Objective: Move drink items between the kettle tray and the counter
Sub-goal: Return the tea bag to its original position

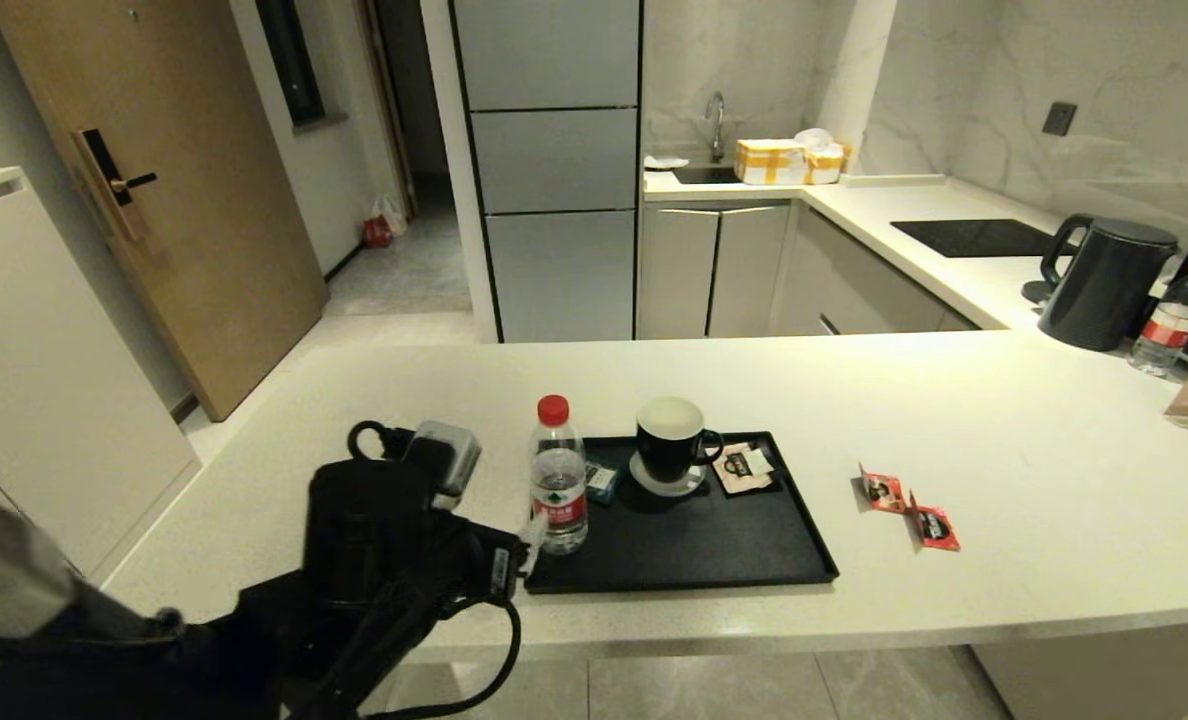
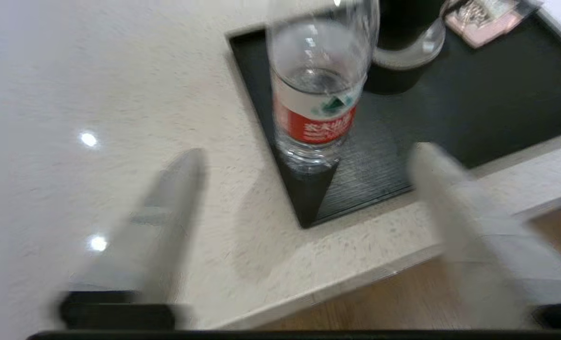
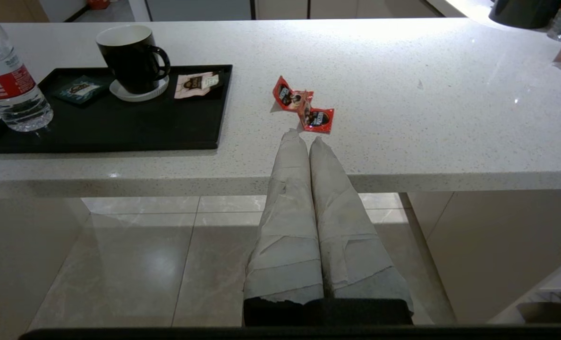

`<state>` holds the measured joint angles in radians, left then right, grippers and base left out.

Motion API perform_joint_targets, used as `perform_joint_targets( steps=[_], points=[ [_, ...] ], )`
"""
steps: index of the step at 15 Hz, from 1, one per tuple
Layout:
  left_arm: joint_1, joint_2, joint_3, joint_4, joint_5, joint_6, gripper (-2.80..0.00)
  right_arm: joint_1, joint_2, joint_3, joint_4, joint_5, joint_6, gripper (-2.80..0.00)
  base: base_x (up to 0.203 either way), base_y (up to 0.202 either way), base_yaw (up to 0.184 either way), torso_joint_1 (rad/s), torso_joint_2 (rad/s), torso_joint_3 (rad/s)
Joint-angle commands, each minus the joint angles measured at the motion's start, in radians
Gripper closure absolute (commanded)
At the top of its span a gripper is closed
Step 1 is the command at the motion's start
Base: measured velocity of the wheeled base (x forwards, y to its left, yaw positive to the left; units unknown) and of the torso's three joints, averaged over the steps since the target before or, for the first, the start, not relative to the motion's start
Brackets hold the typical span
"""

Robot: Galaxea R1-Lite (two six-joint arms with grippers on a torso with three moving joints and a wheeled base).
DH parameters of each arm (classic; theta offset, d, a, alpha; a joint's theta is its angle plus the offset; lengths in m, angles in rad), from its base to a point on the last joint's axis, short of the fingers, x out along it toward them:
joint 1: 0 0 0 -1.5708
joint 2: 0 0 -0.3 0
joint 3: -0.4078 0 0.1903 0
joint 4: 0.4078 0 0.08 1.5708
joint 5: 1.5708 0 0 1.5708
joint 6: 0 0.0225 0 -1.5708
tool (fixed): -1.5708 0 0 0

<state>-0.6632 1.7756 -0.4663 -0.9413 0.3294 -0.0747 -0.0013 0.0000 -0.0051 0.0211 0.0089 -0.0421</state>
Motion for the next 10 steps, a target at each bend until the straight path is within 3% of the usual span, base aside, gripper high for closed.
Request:
perform_joint_targets(
  steps=[1,4,8,10],
  points=[
    [0.009,-0.181,0.027,0.048,0.01,-0.002,0.0,0.0,0.001,-0.001,0.0,0.002,-0.001,0.0,0.0,0.0,0.0,0.0,0.0,0.0],
    [0.11,-0.427,0.015,0.352,0.035,-0.051,0.0,0.0,0.001,0.001,0.0,0.0,-0.001,0.0,0.0,0.0,0.0,0.0,0.0,0.0],
    [0.488,-0.634,-0.07,0.727,0.047,-0.102,0.0,0.0,0.0,0.001,0.0,0.0,-0.001,0.0,0.0,0.0,0.0,0.0,0.0,0.0],
    [0.574,-0.824,-0.104,0.874,0.044,-0.107,0.0,0.0,0.001,0.0,0.0,0.0,-0.001,0.0,0.0,0.0,0.0,0.0,0.0,0.0]
  ],
)
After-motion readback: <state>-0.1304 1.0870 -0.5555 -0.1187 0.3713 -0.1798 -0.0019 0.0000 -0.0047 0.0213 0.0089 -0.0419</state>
